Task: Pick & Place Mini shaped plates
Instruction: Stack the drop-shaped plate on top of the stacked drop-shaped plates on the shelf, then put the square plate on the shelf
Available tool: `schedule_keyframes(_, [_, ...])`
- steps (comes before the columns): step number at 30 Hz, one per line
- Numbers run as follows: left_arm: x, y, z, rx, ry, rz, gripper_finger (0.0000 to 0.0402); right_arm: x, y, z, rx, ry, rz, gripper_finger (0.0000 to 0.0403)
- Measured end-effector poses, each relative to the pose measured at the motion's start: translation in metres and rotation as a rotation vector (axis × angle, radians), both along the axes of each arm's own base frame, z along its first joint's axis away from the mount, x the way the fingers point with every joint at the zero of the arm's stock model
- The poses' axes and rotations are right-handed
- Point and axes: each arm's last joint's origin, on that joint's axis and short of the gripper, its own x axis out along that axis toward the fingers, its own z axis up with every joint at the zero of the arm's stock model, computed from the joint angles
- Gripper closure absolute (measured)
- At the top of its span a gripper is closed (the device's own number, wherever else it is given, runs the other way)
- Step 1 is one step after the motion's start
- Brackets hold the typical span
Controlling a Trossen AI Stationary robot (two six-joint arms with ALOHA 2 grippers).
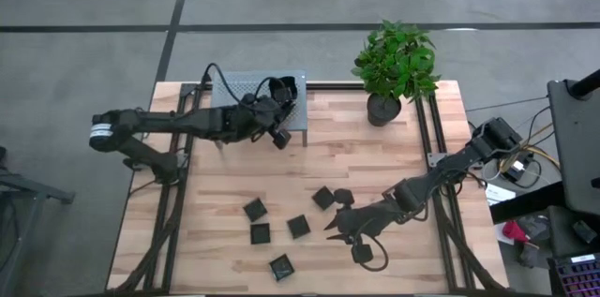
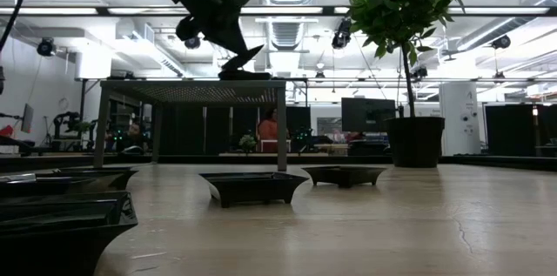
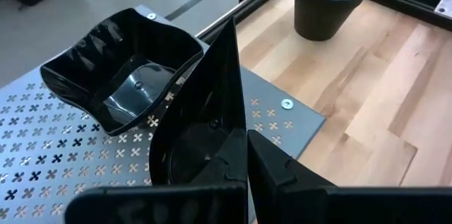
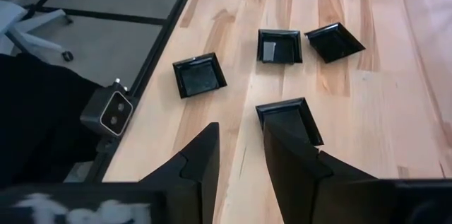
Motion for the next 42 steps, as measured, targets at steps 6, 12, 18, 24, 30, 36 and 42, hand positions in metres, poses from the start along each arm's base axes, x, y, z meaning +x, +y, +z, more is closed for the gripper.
schedule_keyframes(6, [0.003, 0.0, -0.004, -0.002, 0.017, -0.004, 0.0401, 0.0, 0.0, 0.0, 0.002, -0.004, 0.0, 0.0304])
schedule_keyframes(12, [0.005, 0.001, -0.006, 0.002, 0.025, 0.004, 0.0371, 0.0, 0.0, 0.0, 0.004, -0.007, 0.001, 0.0311])
schedule_keyframes(18, [0.004, 0.001, -0.006, 0.003, 0.022, 0.002, 0.0321, 0.0, 0.0, 0.0, 0.006, -0.006, 0.0, 0.0314])
schedule_keyframes(24, [0.004, 0.0, -0.005, 0.002, 0.02, -0.003, 0.0297, 0.0, 0.0, 0.0, 0.006, -0.005, -0.001, 0.0307])
schedule_keyframes(30, [0.004, -0.003, -0.005, -0.024, 0.019, -0.039, 0.0296, -0.001, 0.0, -0.003, 0.009, 0.006, -0.006, 0.0303])
schedule_keyframes(36, [0.008, -0.024, -0.009, -0.093, -0.001, -0.151, 0.0298, -0.005, -0.002, -0.013, 0.05, 0.048, -0.053, 0.0312])
schedule_keyframes(42, [0.01, -0.061, -0.009, -0.093, -0.012, -0.275, 0.0298, -0.009, -0.01, -0.028, -0.011, 0.047, -0.18, 0.0327])
